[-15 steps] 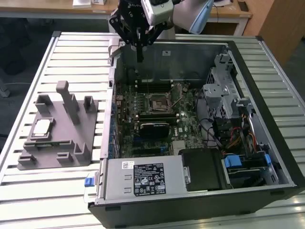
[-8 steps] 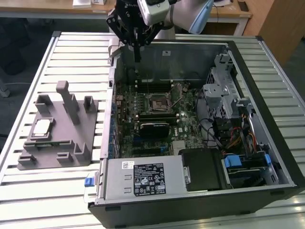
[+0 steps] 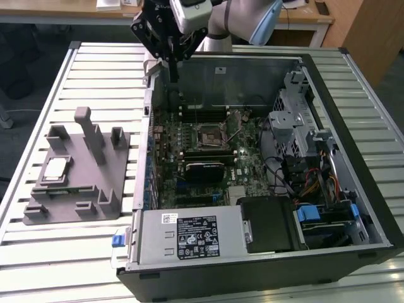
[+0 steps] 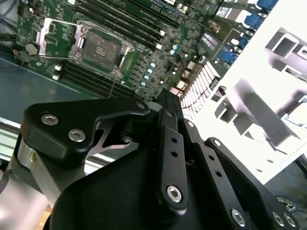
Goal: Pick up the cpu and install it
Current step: 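Reach for the cpu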
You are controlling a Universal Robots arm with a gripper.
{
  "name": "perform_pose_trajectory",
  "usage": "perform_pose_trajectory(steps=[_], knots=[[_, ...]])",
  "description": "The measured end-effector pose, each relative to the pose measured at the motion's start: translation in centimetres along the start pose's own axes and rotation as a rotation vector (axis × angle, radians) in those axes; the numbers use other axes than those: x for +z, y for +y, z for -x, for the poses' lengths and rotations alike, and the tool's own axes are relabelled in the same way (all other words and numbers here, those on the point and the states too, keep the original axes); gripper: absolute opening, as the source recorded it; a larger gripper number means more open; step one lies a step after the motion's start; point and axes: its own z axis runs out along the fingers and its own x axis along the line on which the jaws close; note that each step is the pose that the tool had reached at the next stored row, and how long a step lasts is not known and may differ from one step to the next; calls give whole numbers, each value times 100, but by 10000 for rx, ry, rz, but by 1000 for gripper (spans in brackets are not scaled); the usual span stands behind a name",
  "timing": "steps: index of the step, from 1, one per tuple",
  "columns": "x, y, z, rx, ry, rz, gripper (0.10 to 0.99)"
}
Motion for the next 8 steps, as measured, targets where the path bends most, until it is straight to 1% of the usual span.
perform_pose_trajectory(steps=[8], knots=[[-2,-16,-205,1,0,1,114]])
